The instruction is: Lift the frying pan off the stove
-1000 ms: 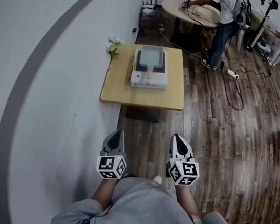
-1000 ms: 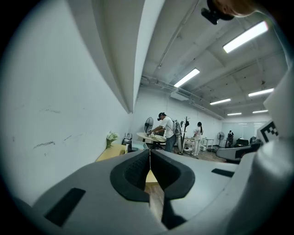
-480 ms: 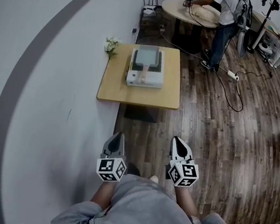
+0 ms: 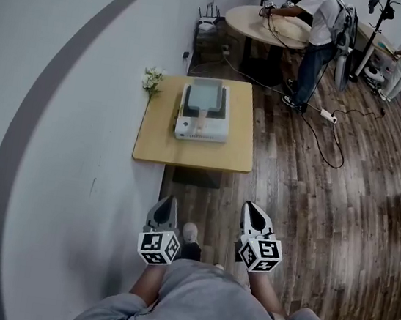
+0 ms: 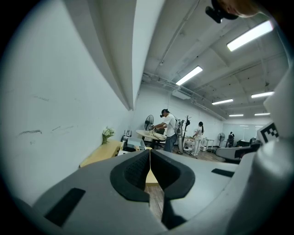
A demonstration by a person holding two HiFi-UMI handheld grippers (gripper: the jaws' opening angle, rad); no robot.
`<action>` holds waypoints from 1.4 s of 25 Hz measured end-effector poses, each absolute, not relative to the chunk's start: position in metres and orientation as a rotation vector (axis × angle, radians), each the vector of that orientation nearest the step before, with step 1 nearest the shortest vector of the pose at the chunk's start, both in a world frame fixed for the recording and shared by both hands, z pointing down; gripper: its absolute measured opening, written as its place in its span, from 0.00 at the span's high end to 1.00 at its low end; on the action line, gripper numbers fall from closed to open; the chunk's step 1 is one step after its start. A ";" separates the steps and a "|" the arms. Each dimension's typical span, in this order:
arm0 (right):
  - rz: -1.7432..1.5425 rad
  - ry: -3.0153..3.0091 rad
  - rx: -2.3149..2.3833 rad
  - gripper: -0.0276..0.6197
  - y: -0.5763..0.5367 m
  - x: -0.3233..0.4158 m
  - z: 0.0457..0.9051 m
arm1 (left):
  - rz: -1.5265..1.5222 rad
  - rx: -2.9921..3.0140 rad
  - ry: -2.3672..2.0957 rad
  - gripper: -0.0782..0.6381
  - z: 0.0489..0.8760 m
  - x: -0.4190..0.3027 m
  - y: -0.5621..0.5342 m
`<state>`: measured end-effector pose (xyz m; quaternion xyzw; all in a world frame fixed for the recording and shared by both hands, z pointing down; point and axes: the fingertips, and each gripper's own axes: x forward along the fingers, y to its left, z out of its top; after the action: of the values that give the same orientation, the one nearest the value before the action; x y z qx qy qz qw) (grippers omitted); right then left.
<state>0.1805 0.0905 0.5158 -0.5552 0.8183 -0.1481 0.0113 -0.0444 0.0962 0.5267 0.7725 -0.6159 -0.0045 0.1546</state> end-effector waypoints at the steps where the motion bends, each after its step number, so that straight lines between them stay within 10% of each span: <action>1: -0.460 2.549 -1.738 0.96 0.083 0.180 0.516 | -0.014 2.219 -1.759 0.88 0.527 -0.045 0.088; 35: -0.528 2.483 -1.830 0.96 -0.139 0.076 0.523 | 0.055 2.311 -1.537 0.88 0.541 -0.121 -0.144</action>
<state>0.0761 -0.1385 0.5232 -0.5847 0.7935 -0.1687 0.0061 -0.1205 -0.1435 0.5406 0.8186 -0.5444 0.0197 0.1820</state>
